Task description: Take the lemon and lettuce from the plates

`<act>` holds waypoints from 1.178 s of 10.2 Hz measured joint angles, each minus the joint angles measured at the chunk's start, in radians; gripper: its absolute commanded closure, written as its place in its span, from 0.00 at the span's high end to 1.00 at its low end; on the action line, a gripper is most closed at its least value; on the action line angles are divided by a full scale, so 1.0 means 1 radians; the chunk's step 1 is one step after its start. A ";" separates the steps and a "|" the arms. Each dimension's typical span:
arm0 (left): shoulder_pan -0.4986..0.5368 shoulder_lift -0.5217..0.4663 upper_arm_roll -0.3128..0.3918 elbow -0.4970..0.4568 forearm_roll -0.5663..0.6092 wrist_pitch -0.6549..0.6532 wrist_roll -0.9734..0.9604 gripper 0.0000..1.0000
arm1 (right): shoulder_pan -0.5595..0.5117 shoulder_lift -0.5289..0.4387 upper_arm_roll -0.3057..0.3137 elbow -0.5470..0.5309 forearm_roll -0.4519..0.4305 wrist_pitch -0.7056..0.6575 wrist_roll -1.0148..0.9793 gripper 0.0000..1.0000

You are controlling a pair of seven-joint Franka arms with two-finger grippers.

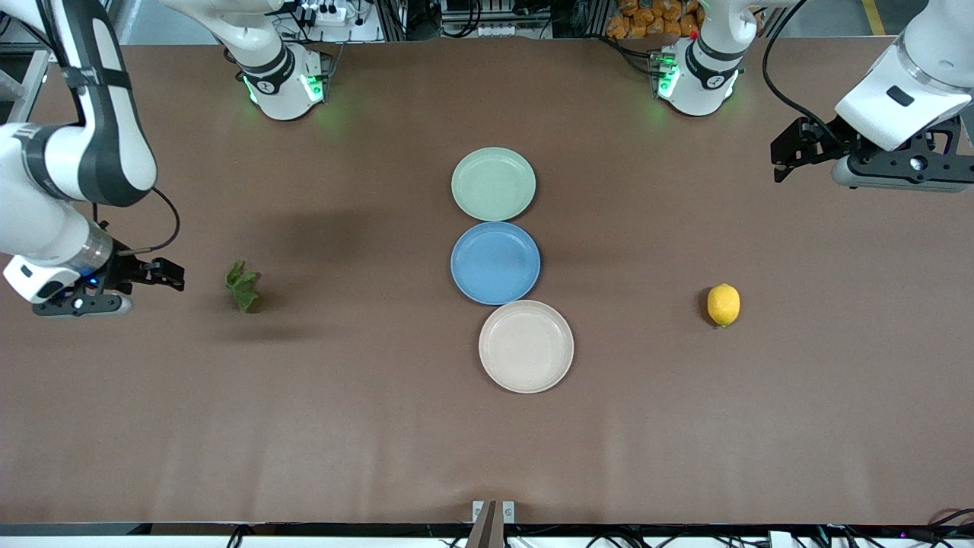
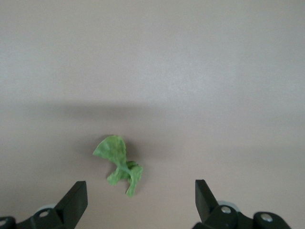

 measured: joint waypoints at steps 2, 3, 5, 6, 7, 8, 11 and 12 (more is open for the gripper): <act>0.000 0.000 -0.001 0.000 0.000 0.000 0.000 1.00 | -0.001 -0.020 0.000 0.137 0.000 -0.177 0.000 1.00; 0.000 0.000 -0.001 0.000 0.000 0.000 0.000 1.00 | -0.001 -0.028 0.000 0.210 0.000 -0.260 0.000 1.00; 0.000 0.000 -0.001 0.001 0.000 -0.001 0.000 1.00 | -0.001 -0.053 0.001 0.300 0.002 -0.347 0.000 1.00; 0.000 0.000 -0.001 0.001 0.000 -0.001 0.000 1.00 | -0.003 -0.068 0.001 0.318 0.002 -0.357 0.000 1.00; 0.000 0.000 -0.001 0.001 0.000 -0.001 0.000 1.00 | -0.005 -0.080 0.004 0.331 0.002 -0.360 0.000 1.00; 0.000 0.001 0.000 0.001 -0.001 0.000 0.000 1.00 | -0.005 -0.095 0.011 0.341 0.003 -0.383 0.000 1.00; 0.014 0.004 0.005 0.001 -0.042 0.051 -0.006 1.00 | -0.006 -0.129 0.034 0.401 0.003 -0.515 0.000 1.00; 0.022 0.005 0.005 0.001 -0.050 0.068 -0.006 1.00 | -0.006 -0.136 0.036 0.421 0.003 -0.539 0.000 1.00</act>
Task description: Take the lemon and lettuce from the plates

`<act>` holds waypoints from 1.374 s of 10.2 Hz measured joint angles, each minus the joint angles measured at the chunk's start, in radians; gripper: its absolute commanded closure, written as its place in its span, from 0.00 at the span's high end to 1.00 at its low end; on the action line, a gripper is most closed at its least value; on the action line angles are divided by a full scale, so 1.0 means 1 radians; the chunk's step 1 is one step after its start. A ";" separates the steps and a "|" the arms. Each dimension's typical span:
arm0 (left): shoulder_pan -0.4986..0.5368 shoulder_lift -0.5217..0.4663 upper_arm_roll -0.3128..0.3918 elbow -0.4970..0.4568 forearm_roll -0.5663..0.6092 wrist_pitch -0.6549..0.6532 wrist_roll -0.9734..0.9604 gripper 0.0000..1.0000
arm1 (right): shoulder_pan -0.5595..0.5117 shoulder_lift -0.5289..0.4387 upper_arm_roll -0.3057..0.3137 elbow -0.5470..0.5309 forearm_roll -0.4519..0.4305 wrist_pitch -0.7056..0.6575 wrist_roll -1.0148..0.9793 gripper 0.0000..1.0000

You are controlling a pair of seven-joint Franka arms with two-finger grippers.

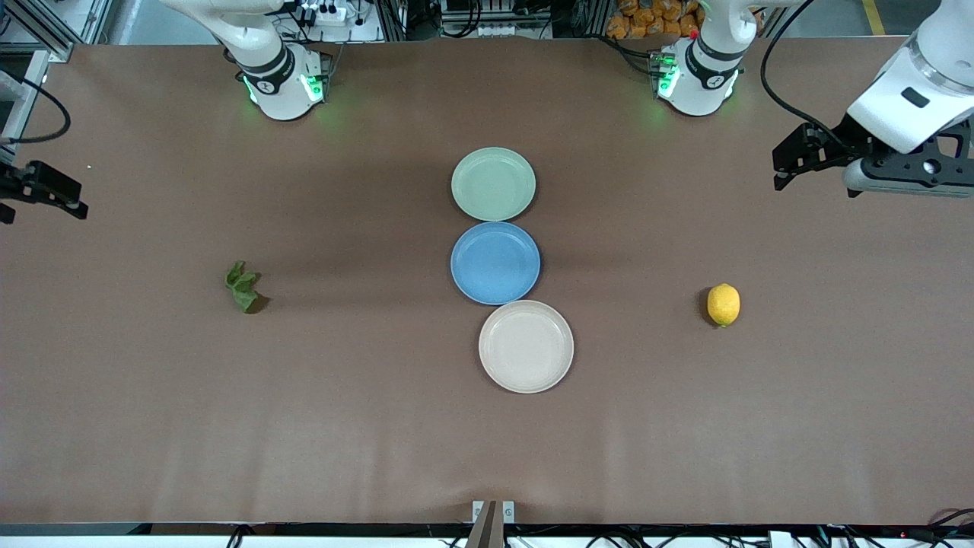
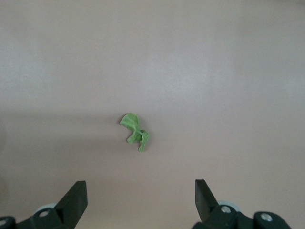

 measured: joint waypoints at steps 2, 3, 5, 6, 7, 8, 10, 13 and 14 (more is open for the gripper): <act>0.004 0.001 0.001 0.000 -0.002 0.012 0.000 1.00 | 0.000 -0.014 0.003 0.006 0.015 -0.017 0.000 1.00; 0.004 0.002 0.001 0.000 -0.002 0.012 0.000 1.00 | -0.002 -0.014 0.004 0.006 0.034 -0.017 0.000 1.00; 0.004 0.003 0.000 0.000 -0.002 0.013 0.000 1.00 | -0.014 -0.013 0.004 0.005 0.055 -0.008 0.000 1.00; 0.004 0.003 0.000 0.000 -0.002 0.013 0.000 1.00 | -0.016 -0.013 0.004 0.004 0.056 -0.006 0.000 1.00; 0.004 0.003 0.000 0.000 -0.002 0.014 0.000 1.00 | -0.016 -0.013 0.005 0.002 0.057 -0.006 0.000 1.00; 0.003 0.003 0.000 0.000 -0.002 0.014 0.000 1.00 | -0.016 -0.013 0.005 -0.006 0.057 -0.002 0.000 1.00; 0.003 0.004 0.000 0.000 -0.002 0.014 0.000 1.00 | -0.017 -0.010 0.005 -0.026 0.057 0.012 0.038 1.00; 0.003 0.004 0.000 0.000 -0.002 0.014 0.000 1.00 | -0.017 -0.010 0.011 -0.037 0.057 0.017 0.077 1.00; 0.004 0.004 0.000 0.000 -0.002 0.014 0.000 1.00 | -0.017 -0.010 0.011 -0.037 0.057 0.018 0.078 1.00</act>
